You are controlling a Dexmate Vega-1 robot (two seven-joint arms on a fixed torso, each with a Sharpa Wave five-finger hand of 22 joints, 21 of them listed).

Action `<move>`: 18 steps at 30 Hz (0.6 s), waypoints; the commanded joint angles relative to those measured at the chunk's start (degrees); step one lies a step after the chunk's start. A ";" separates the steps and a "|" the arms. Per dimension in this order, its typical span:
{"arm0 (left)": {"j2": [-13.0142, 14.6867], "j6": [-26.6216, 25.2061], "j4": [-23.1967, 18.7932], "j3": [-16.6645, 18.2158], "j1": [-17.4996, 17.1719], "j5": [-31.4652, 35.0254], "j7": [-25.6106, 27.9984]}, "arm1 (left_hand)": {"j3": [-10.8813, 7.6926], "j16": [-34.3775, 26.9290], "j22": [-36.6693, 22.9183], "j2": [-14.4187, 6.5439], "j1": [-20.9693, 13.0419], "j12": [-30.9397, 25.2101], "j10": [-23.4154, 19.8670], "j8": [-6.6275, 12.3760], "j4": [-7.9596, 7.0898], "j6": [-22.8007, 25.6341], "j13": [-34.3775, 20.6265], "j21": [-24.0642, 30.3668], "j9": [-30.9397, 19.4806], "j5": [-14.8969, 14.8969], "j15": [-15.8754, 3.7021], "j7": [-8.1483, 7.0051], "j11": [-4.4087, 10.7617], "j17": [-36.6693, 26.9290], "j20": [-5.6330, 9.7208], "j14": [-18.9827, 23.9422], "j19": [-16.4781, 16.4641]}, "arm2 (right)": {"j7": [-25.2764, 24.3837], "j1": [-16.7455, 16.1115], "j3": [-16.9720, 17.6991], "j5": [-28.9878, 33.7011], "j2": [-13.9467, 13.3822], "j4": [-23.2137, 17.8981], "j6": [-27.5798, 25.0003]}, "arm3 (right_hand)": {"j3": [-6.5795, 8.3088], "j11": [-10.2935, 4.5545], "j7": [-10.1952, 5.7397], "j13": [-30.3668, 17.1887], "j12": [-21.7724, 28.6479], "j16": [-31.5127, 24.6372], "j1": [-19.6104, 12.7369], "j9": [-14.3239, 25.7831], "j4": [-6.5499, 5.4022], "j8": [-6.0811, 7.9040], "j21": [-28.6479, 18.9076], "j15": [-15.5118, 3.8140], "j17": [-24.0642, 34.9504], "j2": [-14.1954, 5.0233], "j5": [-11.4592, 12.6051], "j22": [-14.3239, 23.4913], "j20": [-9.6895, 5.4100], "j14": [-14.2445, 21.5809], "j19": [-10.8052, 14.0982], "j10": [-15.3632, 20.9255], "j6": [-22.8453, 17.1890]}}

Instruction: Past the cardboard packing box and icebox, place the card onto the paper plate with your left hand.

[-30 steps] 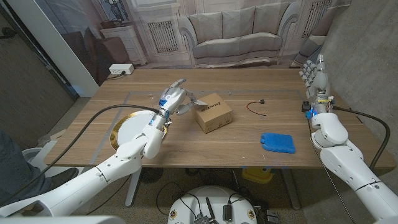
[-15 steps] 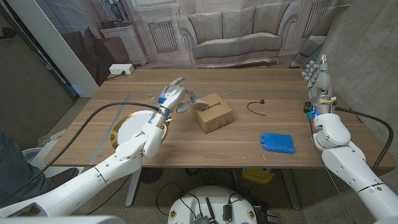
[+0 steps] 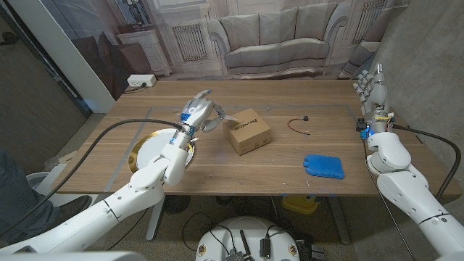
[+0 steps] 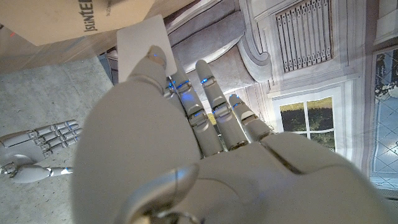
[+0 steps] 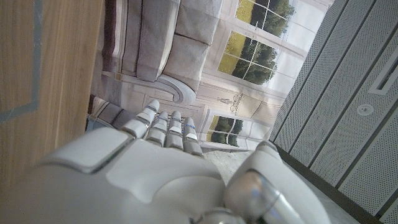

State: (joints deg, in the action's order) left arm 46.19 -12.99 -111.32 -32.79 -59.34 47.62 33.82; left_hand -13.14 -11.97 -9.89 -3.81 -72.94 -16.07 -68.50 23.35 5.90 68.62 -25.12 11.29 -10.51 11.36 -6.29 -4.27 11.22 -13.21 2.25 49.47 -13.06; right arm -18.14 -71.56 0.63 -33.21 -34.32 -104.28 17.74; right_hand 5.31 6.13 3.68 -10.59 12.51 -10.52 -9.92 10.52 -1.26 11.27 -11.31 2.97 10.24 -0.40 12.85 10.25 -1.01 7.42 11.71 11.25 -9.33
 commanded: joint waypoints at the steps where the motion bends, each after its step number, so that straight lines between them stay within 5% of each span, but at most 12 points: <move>1: 0.86 -2.66 -2.64 1.71 -3.09 0.21 -0.17 | -0.59 0.12 -0.12 0.49 -0.17 -0.21 0.31 0.06 -0.05 0.33 -0.26 -0.14 -0.19 -0.08 -6.60 0.51 -0.04 -0.08 5.33 0.11 -0.37 | 0.71 -0.40 0.75 -0.64 -0.96 -0.21 -0.85 | -0.29 0.11 0.22 -0.15 -0.15 -0.16 -0.06 0.26 0.13 -0.04 -0.27 0.03 0.18 -0.25 -0.13 0.35 0.13 0.41 0.47 0.30 -0.46; 18: 2.24 -8.59 -8.29 4.48 -8.47 1.18 -1.67 | -1.25 -0.01 -0.12 0.71 -0.22 -0.28 0.18 0.17 -0.12 0.57 -0.93 -0.11 -0.19 -0.10 -6.64 0.58 -0.13 -0.26 5.70 0.71 -0.47 | 2.93 -0.09 1.06 -1.60 -1.13 1.04 0.33 | -0.39 0.05 0.22 -0.15 -0.15 -0.15 -0.08 0.26 0.18 -0.04 -0.26 0.01 0.18 -0.29 -0.12 0.35 0.14 0.40 0.46 0.36 -0.49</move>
State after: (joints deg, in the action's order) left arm 47.51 -17.50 -116.27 -29.93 -64.84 47.96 33.66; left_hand -13.85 -11.98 -9.89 -3.43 -73.01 -15.92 -68.50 23.35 5.66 68.62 -25.79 11.29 -10.55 11.35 -6.29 -4.27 11.22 -13.20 2.25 49.46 -13.06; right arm -16.63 -71.87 1.55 -34.11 -35.40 -104.41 17.16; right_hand 5.06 6.13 3.69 -10.59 12.51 -10.52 -9.92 10.52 -1.02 11.27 -11.31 2.97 10.25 -0.40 12.85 10.25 -1.01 7.42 11.71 11.25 -9.33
